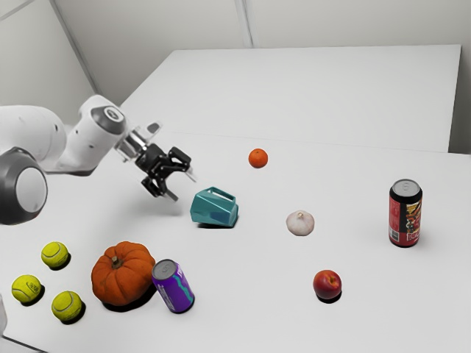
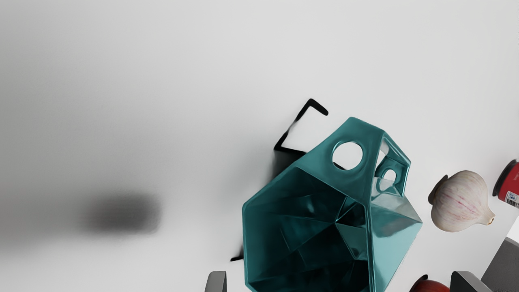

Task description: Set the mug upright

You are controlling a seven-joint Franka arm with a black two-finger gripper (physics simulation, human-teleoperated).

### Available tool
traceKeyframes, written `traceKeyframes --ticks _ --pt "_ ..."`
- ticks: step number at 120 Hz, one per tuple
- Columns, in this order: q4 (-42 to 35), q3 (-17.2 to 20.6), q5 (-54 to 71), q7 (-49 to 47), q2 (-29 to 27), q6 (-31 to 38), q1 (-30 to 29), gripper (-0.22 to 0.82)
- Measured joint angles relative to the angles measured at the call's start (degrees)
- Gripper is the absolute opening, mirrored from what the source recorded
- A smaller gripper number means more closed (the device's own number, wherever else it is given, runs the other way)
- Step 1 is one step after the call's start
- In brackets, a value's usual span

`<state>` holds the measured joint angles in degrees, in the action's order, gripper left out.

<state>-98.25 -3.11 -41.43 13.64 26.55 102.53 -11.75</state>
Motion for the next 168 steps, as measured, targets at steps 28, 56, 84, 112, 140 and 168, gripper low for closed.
traceKeyframes --ticks 28,56,84,112,140,168 --pt "-2.25 1.17 -3.82 1.11 0.71 0.56 0.34 0.6" --pt "-2.24 3.36 -6.34 1.8 1.7 2.49 0.5 0.6" --pt "-2.14 5.01 -7.14 2.17 2.85 4.07 0.59 0.52" --pt "-1.14 5.05 -5.08 2.36 2.51 5.72 1.36 0.03" --pt "0.64 6.24 -4.31 2.25 2.1 7.14 2.3 -0.14" --pt "0.22 6.23 -0.7 0.63 -0.18 8.19 4.6 -0.17"
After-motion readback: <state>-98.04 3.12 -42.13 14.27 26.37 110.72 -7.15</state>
